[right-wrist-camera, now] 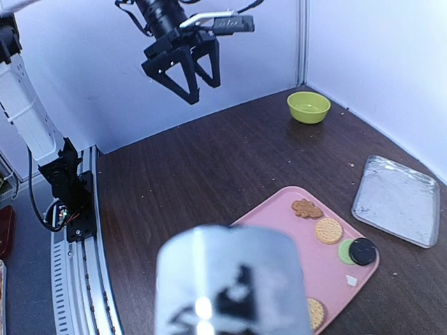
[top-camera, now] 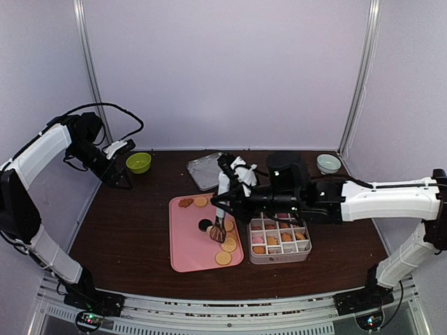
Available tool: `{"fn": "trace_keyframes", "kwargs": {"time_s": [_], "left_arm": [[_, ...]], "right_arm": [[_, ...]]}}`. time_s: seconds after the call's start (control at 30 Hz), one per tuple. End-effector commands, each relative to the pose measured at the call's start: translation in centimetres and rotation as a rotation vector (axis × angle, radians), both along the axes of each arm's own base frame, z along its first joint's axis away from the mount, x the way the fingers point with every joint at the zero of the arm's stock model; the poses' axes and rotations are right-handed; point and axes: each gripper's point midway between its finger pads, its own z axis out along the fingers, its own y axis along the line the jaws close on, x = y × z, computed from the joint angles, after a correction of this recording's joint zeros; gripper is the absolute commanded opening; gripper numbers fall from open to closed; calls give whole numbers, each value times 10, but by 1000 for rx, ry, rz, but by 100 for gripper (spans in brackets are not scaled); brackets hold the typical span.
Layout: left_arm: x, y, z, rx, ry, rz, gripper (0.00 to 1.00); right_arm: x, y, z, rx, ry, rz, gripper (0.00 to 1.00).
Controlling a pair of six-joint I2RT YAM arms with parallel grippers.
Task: Pack the cookies
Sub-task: Pick up the fake cookies from the plate, then place the fake cookies in the empty pocket of the box.
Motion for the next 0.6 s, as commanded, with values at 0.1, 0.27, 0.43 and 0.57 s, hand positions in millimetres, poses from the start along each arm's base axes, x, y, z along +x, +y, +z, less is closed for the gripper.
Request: {"fn": "trace_keyframes", "kwargs": {"time_s": [0.1, 0.27, 0.43, 0.57], "left_arm": [[4, -5, 7, -39, -14, -13, 98], [4, -9, 8, -60, -12, -20, 98], [3, -10, 9, -68, -11, -21, 98], [3, -11, 9, -71, -9, -22, 98]], "right_arm": [[-4, -107, 4, -142, -16, -109, 0], [-14, -170, -20, -303, 10, -184, 0], [-20, -199, -38, -395, 28, -227, 0], [-17, -205, -40, -408, 25, -256, 0]]}}
